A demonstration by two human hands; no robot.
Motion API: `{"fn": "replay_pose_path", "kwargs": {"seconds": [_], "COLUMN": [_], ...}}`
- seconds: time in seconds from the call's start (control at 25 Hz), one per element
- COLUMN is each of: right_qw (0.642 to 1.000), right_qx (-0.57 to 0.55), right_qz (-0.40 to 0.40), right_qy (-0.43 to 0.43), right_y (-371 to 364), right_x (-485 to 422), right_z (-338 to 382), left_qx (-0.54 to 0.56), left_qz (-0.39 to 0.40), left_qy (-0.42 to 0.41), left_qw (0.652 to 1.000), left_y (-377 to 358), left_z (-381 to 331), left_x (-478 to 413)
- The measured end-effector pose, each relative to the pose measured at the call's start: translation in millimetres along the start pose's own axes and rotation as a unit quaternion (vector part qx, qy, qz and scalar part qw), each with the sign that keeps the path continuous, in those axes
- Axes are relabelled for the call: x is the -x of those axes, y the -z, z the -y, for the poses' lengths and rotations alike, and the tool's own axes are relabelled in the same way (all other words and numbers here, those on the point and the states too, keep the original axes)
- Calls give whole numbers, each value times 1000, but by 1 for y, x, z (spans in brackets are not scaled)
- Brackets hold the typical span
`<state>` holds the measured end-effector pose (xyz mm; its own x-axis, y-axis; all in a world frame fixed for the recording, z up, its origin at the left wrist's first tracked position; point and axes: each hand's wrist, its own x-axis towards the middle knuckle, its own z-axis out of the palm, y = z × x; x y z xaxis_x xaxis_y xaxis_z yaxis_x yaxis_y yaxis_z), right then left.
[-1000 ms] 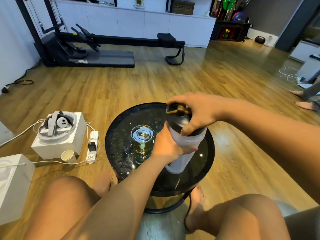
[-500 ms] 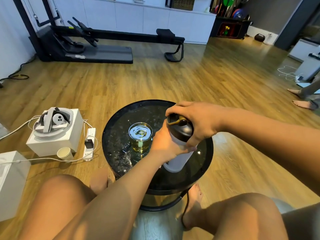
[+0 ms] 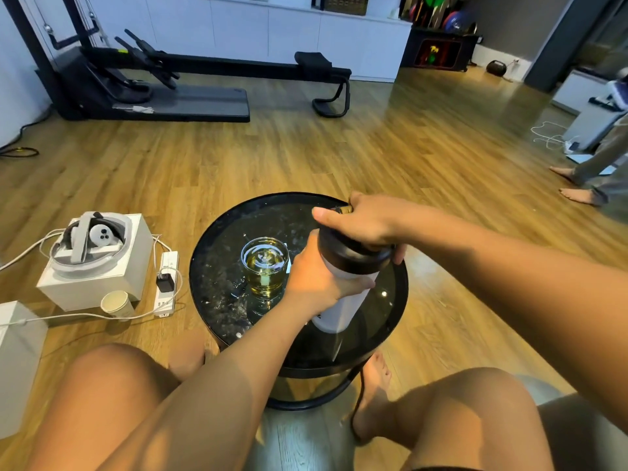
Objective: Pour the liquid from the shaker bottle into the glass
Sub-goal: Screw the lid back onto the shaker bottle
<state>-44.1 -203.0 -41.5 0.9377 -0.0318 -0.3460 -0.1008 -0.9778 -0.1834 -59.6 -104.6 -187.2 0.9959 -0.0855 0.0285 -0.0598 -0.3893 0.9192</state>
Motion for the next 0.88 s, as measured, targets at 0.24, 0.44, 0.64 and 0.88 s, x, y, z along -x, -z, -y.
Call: {"fn": "replay_pose_path", "kwargs": {"seconds": [0.24,0.44,0.64,0.88], "right_qw": [995,964,978,995], "right_qx": [15,31,127,92], "right_qz": [84,-50,-149,-38], "right_qy": [-44,260,78,-11], "right_y": [21,4,-16,11], "right_x": [4,3,-4,1], "right_z": [-18,-25,1,-16], "left_qx": [25,7,-39,9], "left_qz": [-12,-19,-19,-21], "left_qy": [5,10,30,24], "left_qw": [1000,1000,999,999], "left_y": [1,0,-4,-2], "left_z": [6,9,4,6], "left_x": [1,-4,-8,-6]}}
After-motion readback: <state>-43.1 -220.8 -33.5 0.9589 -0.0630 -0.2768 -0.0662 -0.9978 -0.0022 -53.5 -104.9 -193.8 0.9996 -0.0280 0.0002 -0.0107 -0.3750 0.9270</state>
